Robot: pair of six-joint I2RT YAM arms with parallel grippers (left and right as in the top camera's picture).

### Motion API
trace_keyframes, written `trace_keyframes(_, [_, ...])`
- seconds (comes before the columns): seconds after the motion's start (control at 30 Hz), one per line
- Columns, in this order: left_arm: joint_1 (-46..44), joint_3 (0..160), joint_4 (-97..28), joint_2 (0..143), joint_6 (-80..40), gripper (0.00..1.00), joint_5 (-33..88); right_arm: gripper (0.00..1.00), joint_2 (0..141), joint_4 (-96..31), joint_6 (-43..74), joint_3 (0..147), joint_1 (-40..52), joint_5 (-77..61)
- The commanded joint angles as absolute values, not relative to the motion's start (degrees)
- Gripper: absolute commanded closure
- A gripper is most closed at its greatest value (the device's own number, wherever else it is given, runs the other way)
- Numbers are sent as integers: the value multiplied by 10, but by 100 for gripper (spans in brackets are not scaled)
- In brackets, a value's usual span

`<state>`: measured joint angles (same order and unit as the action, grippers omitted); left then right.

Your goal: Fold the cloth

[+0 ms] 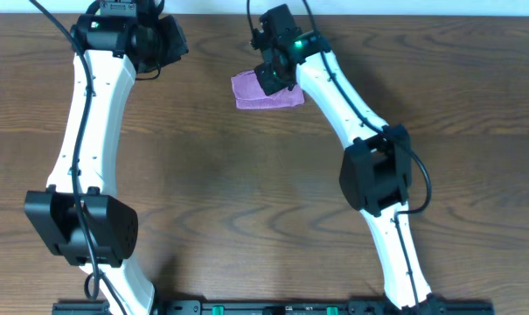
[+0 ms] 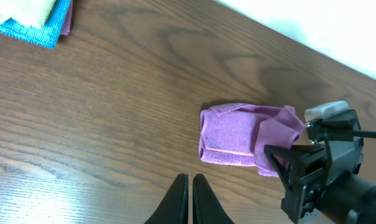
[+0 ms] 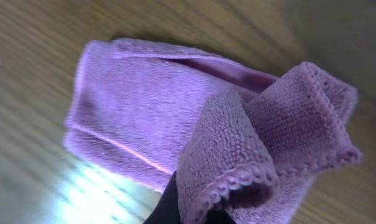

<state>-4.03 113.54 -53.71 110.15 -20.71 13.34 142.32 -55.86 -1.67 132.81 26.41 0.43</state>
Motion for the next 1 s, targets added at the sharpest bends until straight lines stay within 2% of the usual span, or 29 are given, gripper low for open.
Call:
trace_keyframes(0.0, [-22,1143,-537,1086,-193,95,130,99,1403,-557,-39,1341,286,89])
trace_keyframes(0.27, [46,1143,-524,1072,-193,94,140,99,1432,-534,-39,1341,324,116])
trace_keyframes(0.43, [97,1143,-524,1066,-192,94,206,99,1444,-522,-55,1341,337,135])
trace_keyframes(0.83, [104,1143,-524,1066,-177,94,210,98,1479,-479,-52,1341,343,86])
trace_keyframes(0.87, [104,1143,-524,1066,-177,94,210,84,1479,-470,-52,1341,346,72])
trace_keyframes(0.9, [104,1143,-524,1066,-175,94,210,53,1479,-462,-52,1341,349,50])
trace_keyframes(0.93, [104,1143,-523,1066,-173,94,210,37,1479,-460,-50,1341,352,26])
trace_keyframes(0.97, [104,1143,-523,1066,-171,94,210,33,1479,-459,-48,1341,355,4])
